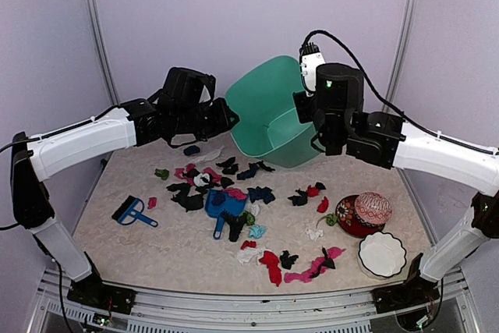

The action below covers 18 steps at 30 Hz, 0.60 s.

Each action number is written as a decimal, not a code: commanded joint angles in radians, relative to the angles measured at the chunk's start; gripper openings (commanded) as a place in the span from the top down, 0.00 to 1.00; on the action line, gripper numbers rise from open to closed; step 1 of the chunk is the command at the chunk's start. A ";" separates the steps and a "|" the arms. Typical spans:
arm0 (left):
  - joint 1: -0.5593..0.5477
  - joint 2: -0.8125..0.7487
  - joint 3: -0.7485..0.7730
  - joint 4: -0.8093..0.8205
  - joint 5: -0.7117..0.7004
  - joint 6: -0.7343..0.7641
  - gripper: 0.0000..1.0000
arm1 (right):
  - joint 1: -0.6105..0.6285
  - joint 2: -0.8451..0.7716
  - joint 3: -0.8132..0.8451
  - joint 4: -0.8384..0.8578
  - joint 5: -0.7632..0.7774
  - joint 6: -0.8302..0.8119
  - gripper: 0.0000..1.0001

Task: Sweep away the paper scraps from the table
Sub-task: Pass from the right arm to the left

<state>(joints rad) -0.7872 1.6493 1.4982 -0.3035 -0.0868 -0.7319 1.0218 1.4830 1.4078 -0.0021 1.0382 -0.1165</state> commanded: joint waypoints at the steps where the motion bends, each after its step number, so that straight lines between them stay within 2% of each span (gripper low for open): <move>1: -0.001 0.001 -0.007 0.011 0.004 0.021 0.92 | 0.029 -0.055 -0.035 0.144 0.035 -0.007 1.00; 3: 0.001 -0.003 -0.006 0.018 0.003 0.025 1.00 | 0.033 -0.060 -0.046 0.145 0.034 0.002 1.00; 8: 0.014 -0.012 0.003 0.027 0.004 0.032 1.00 | 0.046 -0.085 -0.061 0.131 -0.011 0.042 1.00; 11: 0.029 -0.017 0.007 0.026 0.011 0.026 1.00 | 0.047 -0.099 -0.036 0.066 -0.060 0.089 1.00; 15: 0.045 -0.031 -0.002 0.028 0.007 0.011 1.00 | 0.047 -0.133 -0.018 -0.010 -0.177 0.173 0.78; 18: 0.057 -0.046 -0.015 0.041 0.002 0.005 1.00 | 0.047 -0.156 -0.001 -0.067 -0.274 0.221 0.52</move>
<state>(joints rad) -0.7483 1.6505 1.4918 -0.3302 -0.1009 -0.7250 1.0649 1.3884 1.3514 -0.0074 0.9020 0.0109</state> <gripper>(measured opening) 0.009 0.359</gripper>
